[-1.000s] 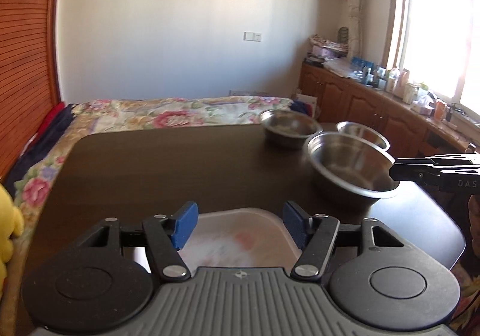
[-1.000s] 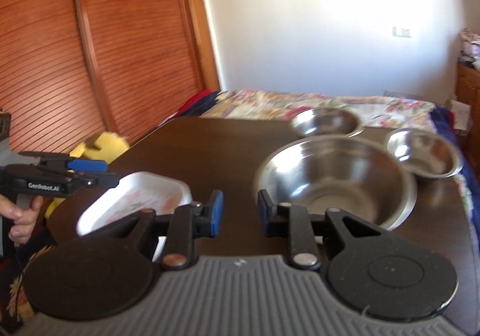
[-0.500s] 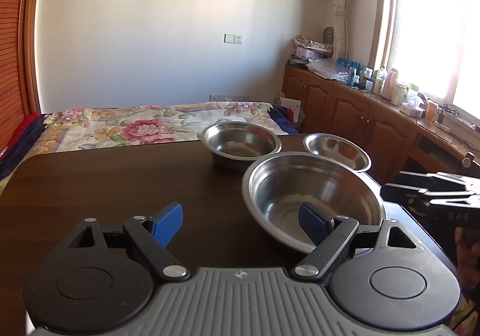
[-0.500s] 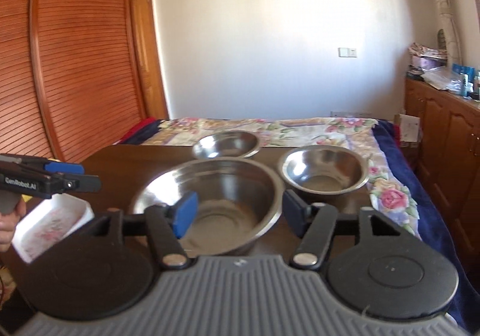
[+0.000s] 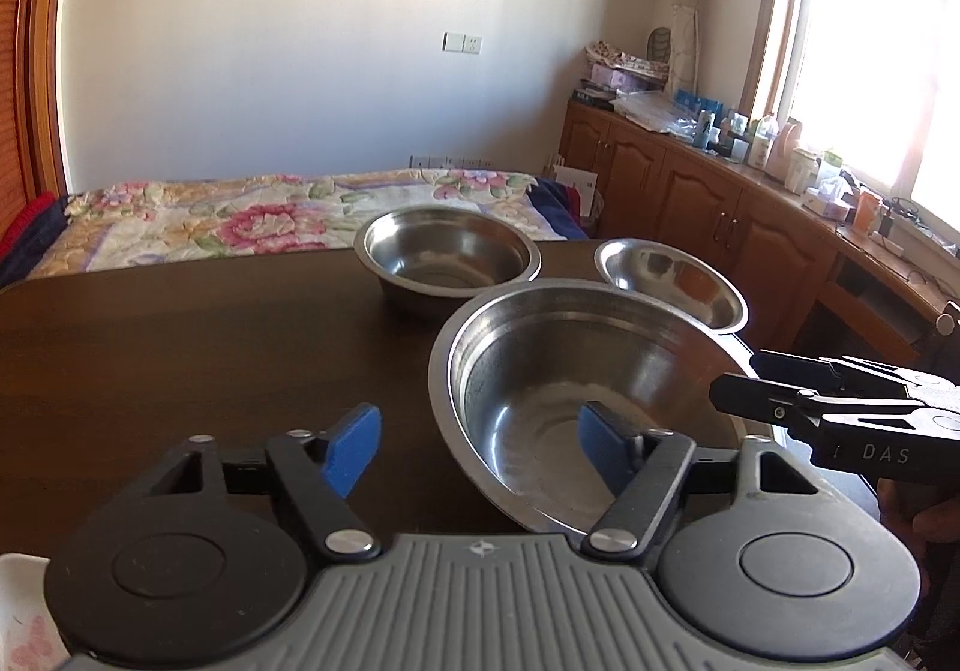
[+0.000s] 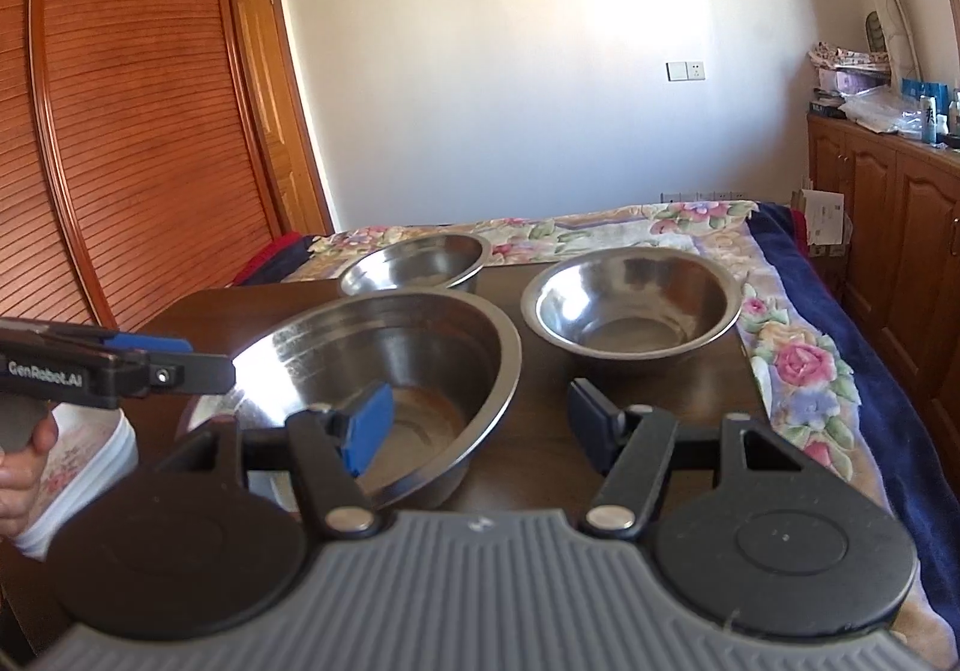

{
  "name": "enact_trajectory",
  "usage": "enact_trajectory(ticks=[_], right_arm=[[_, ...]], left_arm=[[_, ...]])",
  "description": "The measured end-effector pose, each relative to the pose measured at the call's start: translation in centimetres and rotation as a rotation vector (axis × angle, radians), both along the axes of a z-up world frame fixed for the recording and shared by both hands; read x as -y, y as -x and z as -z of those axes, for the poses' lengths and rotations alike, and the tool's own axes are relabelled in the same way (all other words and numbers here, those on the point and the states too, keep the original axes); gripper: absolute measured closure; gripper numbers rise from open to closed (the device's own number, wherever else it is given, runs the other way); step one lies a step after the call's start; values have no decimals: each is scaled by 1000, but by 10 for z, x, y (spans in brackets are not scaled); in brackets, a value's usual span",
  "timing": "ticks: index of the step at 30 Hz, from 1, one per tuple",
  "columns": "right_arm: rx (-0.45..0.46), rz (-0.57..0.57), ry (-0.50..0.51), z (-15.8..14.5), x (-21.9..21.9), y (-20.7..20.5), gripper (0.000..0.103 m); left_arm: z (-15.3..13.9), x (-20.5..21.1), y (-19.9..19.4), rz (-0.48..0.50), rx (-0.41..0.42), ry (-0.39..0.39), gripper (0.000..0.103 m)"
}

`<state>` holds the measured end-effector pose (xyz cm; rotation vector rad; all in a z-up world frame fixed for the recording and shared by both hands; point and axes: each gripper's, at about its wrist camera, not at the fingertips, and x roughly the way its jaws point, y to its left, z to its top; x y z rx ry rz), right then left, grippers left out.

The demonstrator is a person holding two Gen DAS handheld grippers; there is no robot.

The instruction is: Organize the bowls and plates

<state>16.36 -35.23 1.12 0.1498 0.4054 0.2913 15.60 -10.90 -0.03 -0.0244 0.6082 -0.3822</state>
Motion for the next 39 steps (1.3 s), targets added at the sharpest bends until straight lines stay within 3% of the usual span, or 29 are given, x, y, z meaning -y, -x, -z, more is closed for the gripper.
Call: enact_trajectory(ticks=[2, 9, 16, 19, 23, 39], right_arm=[[-4, -5, -8, 1, 1, -2, 38], [-15, -26, -22, 4, 0, -7, 39], [-32, -36, -17, 7, -3, -12, 55], [-38, -41, -21, 7, -3, -13, 64], [-45, -45, -42, 8, -1, -12, 72], [-12, -23, -72, -3, -3, 10, 73]], left_arm=[[2, 2, -2, 5, -15, 2, 40], [7, 9, -7, 22, -38, 5, 51], [9, 12, -7, 23, -42, 5, 55], [8, 10, -6, 24, -44, 10, 62], [8, 8, -6, 29, -45, 14, 63], [-7, -1, 23, 61, 2, 48, 64]])
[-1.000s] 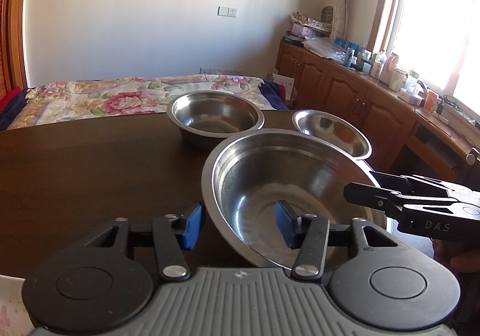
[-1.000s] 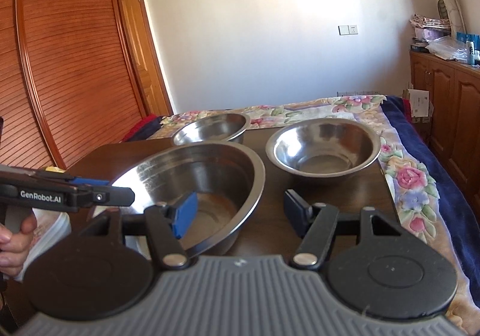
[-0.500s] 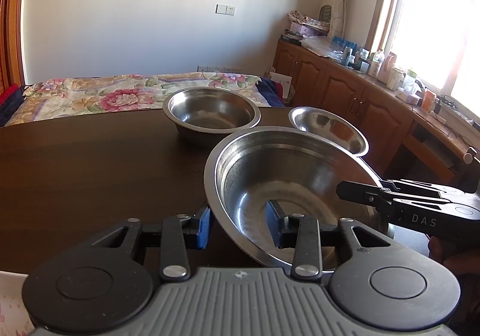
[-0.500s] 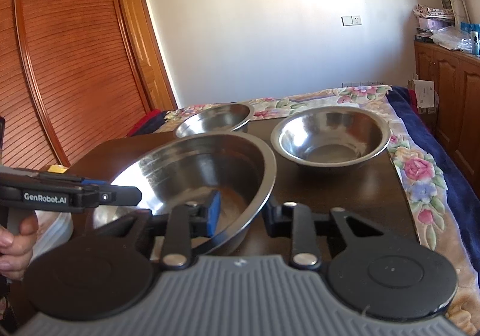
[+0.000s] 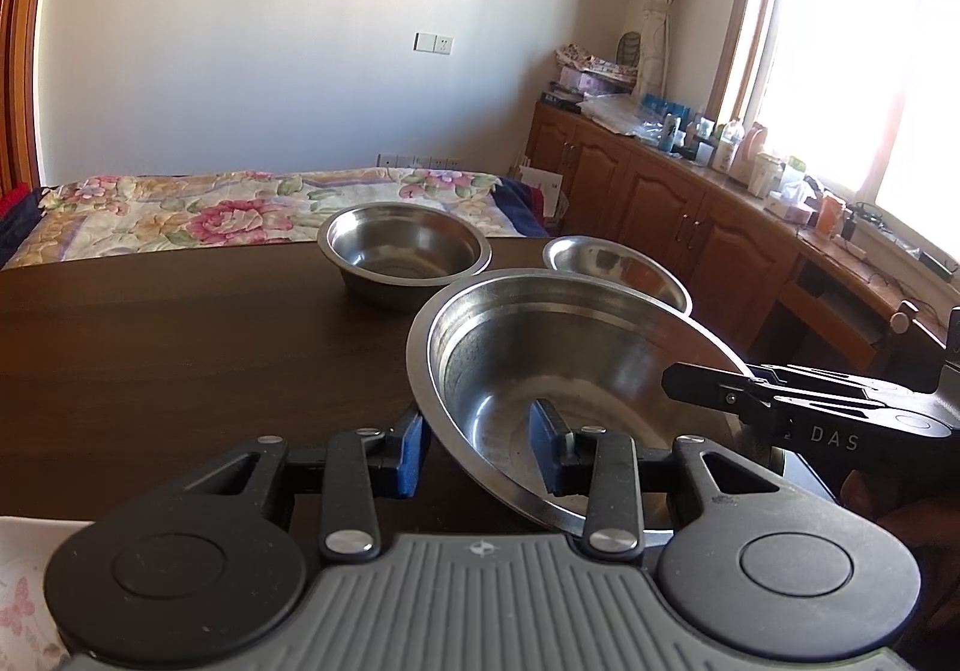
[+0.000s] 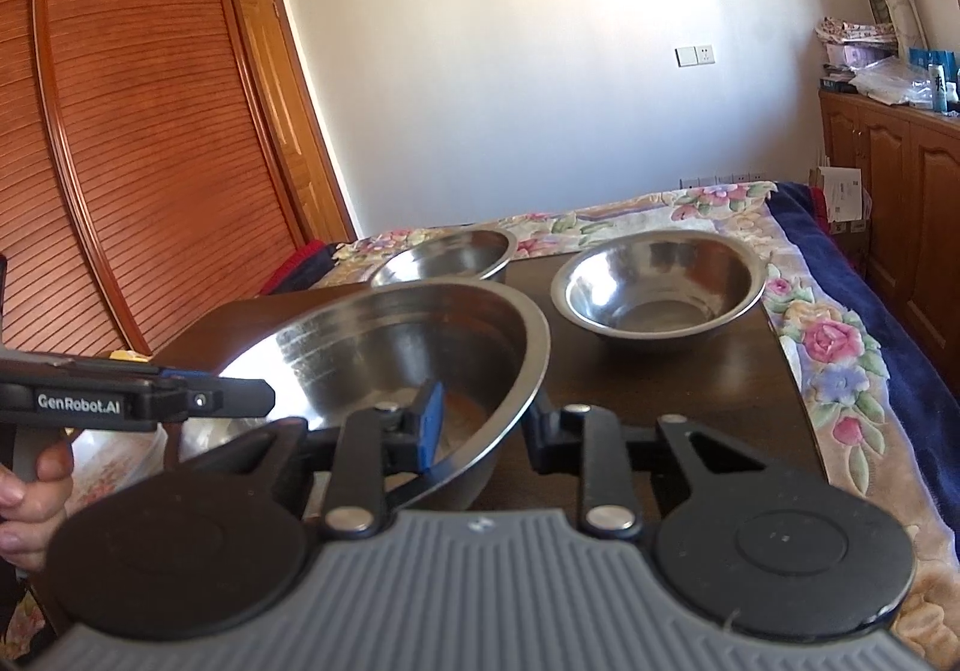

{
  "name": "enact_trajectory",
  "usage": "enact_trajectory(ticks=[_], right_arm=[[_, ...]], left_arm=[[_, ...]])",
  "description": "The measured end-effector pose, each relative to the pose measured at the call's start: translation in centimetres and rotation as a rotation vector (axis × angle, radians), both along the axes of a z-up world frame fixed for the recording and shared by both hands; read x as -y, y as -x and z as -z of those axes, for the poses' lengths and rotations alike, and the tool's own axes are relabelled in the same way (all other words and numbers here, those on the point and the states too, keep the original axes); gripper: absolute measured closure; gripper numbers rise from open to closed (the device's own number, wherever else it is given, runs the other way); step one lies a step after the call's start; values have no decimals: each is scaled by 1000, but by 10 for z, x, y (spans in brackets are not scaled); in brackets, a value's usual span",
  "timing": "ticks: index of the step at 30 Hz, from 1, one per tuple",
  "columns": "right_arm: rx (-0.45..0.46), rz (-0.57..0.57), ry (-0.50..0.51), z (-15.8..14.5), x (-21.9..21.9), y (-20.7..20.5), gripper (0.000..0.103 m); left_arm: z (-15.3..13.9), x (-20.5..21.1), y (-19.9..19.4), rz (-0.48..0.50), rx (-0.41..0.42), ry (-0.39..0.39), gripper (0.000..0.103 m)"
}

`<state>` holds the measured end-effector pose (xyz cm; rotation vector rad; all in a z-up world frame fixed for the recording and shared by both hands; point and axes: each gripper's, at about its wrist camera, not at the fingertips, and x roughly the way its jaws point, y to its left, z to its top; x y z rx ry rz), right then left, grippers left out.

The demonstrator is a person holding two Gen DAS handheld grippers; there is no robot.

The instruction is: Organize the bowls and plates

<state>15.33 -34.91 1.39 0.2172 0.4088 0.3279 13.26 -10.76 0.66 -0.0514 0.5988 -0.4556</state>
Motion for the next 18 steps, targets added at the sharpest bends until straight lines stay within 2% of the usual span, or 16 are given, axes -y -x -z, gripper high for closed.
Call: enact_trajectory(ticks=[18], right_arm=[[6, 24, 0, -2, -18, 40, 73]], left_arm=[[-4, -21, 47, 23, 37, 25, 64]])
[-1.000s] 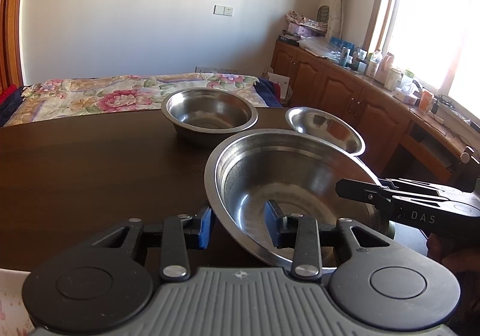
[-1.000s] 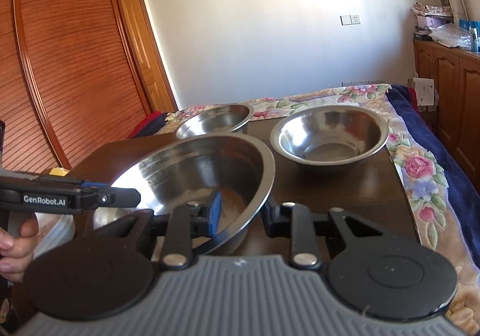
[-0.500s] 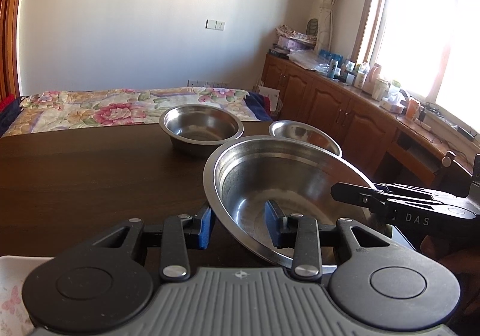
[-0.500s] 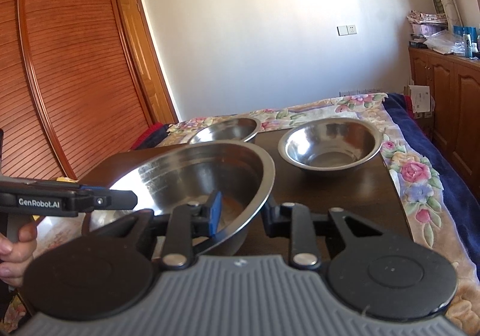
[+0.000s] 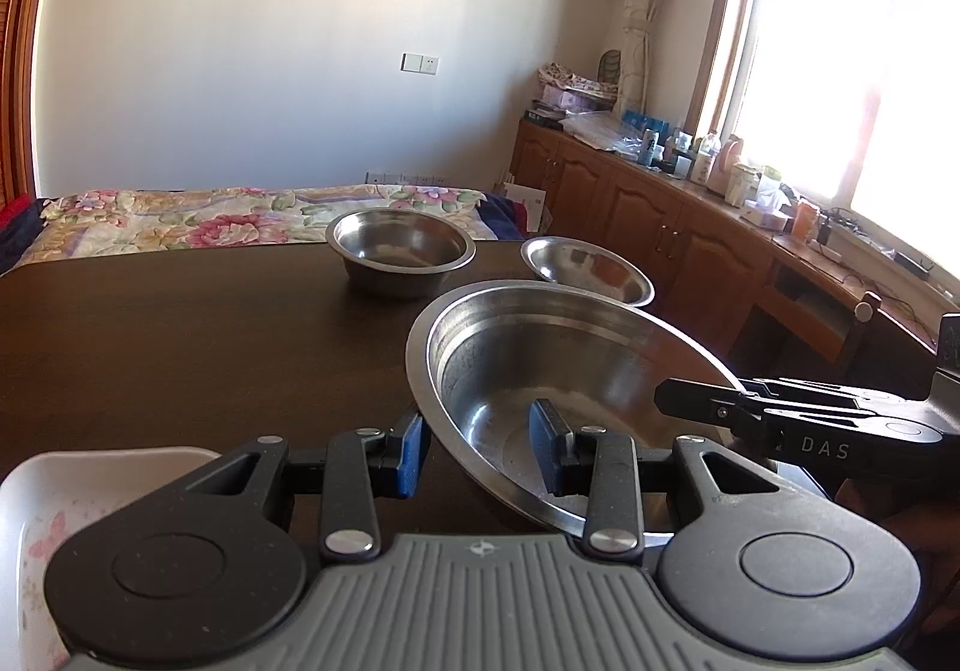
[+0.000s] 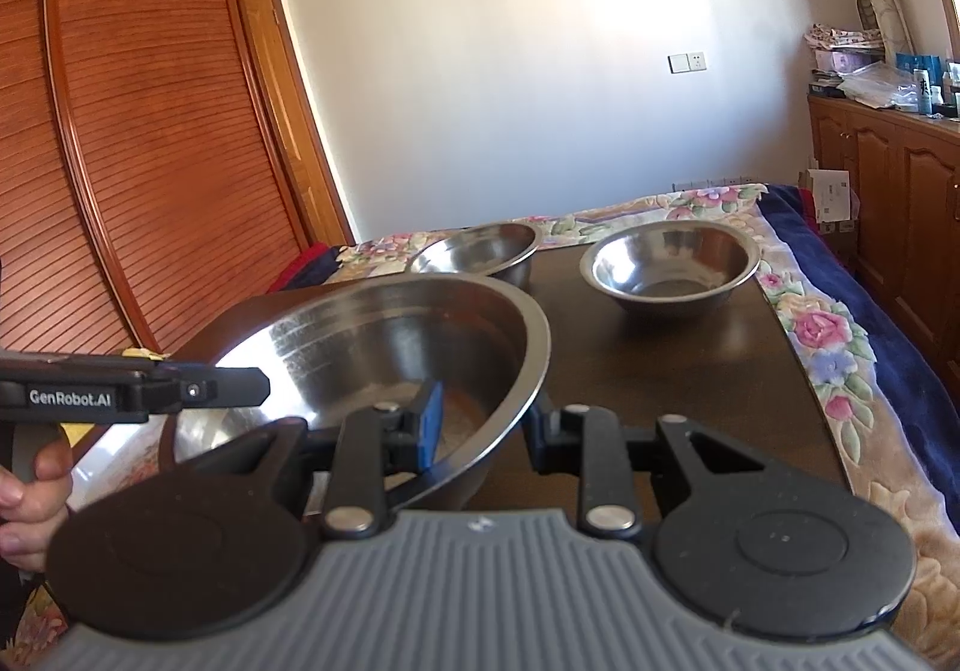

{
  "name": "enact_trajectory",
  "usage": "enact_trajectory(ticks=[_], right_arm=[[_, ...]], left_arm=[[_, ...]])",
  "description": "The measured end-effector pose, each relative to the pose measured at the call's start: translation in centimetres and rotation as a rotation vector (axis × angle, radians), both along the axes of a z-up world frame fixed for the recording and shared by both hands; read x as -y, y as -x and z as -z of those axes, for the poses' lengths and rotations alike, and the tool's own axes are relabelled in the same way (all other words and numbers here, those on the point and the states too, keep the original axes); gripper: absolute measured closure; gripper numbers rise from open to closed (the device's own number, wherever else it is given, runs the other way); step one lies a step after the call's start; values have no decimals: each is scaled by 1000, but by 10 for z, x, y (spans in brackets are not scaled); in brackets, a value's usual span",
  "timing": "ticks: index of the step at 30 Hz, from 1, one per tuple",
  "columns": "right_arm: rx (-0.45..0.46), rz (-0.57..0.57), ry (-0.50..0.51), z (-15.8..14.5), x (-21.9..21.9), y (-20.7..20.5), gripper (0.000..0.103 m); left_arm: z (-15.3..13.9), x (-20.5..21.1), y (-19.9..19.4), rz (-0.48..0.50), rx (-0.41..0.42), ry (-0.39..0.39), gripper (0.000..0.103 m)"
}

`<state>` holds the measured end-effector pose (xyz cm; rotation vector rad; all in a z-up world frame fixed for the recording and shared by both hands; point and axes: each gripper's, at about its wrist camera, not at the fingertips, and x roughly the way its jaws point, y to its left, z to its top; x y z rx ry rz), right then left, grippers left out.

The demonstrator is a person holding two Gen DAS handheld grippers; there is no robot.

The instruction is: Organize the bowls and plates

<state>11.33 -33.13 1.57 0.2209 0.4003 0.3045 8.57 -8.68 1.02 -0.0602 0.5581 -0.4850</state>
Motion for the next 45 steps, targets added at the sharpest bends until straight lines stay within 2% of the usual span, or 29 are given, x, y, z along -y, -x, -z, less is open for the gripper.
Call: enact_trajectory(ticks=[18, 40, 42, 44, 45], right_arm=[[-9, -3, 25, 5, -17, 32, 72], [-50, -10, 44, 21, -29, 36, 72], [-54, -15, 39, 23, -29, 36, 72], [-52, -17, 30, 23, -28, 37, 71], [-51, -17, 30, 23, -28, 37, 68]], left_arm=[[15, -11, 31, 14, -21, -29, 64], [31, -16, 32, 3, -52, -41, 64], [31, -16, 30, -4, -52, -39, 60], [29, -17, 29, -10, -49, -30, 50], [29, -18, 29, -16, -45, -27, 47]])
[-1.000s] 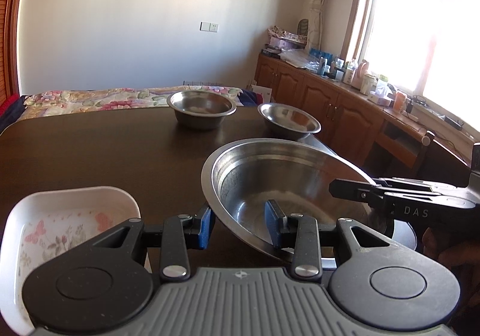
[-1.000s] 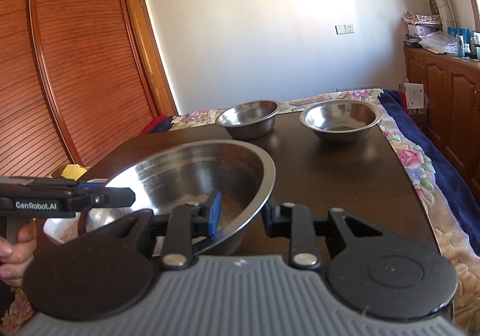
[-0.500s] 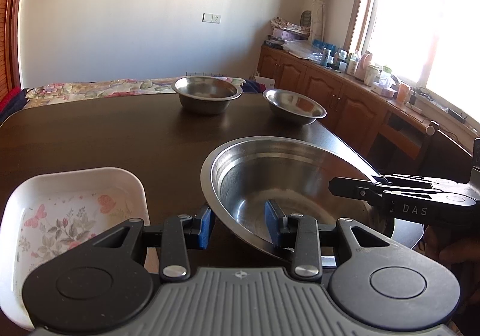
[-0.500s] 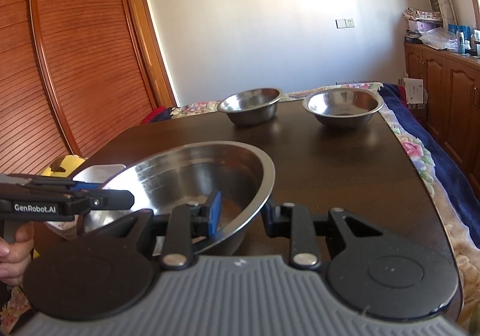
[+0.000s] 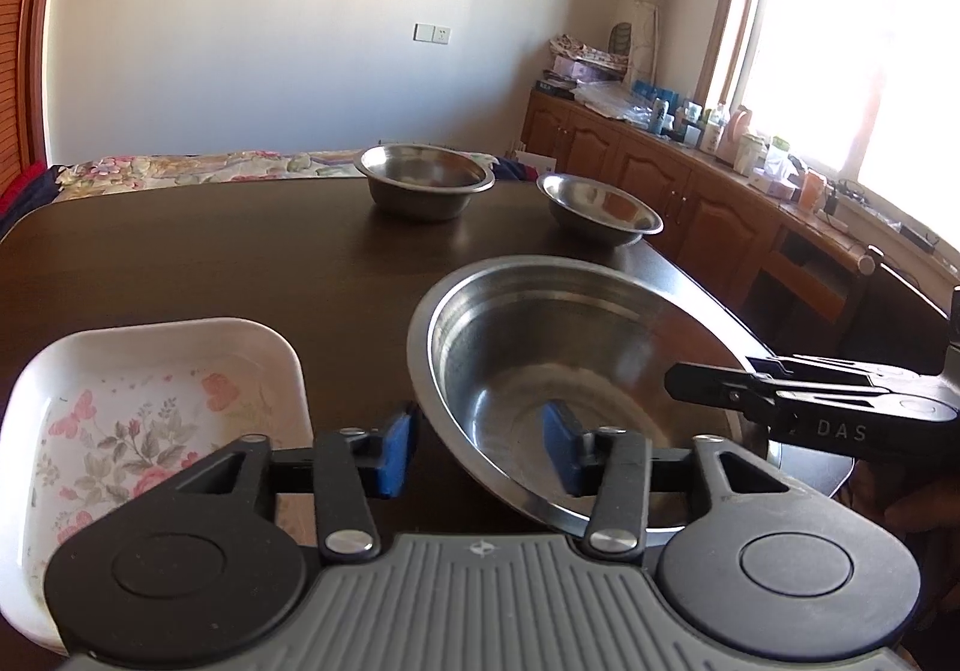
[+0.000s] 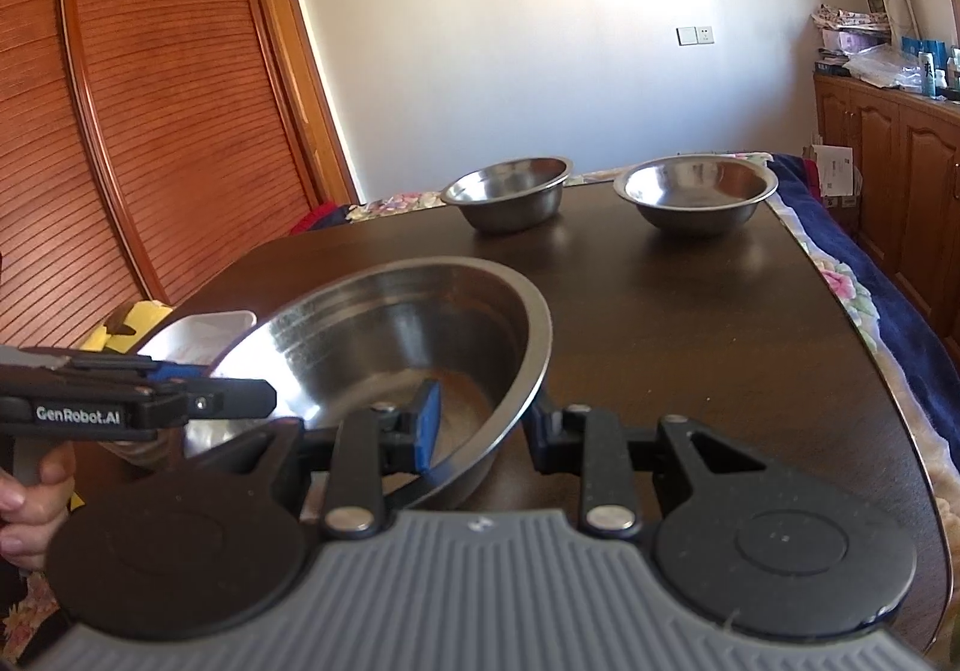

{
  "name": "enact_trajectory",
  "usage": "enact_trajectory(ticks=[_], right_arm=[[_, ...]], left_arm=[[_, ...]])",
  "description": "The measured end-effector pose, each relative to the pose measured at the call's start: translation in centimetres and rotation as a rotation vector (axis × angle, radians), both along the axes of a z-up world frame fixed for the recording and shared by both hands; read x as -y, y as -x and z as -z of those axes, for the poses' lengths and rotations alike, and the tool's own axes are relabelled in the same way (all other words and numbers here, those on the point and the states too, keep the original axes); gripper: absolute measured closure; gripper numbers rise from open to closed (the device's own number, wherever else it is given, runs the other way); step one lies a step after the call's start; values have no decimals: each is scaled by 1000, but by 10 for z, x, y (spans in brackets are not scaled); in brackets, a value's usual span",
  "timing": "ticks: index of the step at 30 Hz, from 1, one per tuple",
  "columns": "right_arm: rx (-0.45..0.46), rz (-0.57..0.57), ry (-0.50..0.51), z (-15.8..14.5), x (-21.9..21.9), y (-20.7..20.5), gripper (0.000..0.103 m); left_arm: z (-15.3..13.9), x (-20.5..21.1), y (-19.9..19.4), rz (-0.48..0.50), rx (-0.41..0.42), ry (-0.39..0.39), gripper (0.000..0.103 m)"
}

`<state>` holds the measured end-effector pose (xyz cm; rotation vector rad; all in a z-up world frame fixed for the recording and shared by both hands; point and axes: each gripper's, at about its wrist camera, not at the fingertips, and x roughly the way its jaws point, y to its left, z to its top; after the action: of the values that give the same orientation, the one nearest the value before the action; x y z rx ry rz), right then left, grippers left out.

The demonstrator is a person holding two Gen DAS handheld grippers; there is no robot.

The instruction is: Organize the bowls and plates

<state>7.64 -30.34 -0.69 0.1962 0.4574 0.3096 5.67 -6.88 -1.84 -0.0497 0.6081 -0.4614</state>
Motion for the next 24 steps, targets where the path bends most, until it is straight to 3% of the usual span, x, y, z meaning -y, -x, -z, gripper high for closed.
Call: enact_trajectory(ticks=[3, 10, 24], right_arm=[[6, 6, 13, -2, 1, 1, 60], [42, 40, 38, -20, 16, 1, 54], [136, 26, 145, -70, 26, -38, 53]], left_arm=[[-3, -5, -1, -17, 16, 9, 41], [-19, -17, -10, -56, 55, 22, 35], [-50, -10, -53, -42, 118, -32, 33]])
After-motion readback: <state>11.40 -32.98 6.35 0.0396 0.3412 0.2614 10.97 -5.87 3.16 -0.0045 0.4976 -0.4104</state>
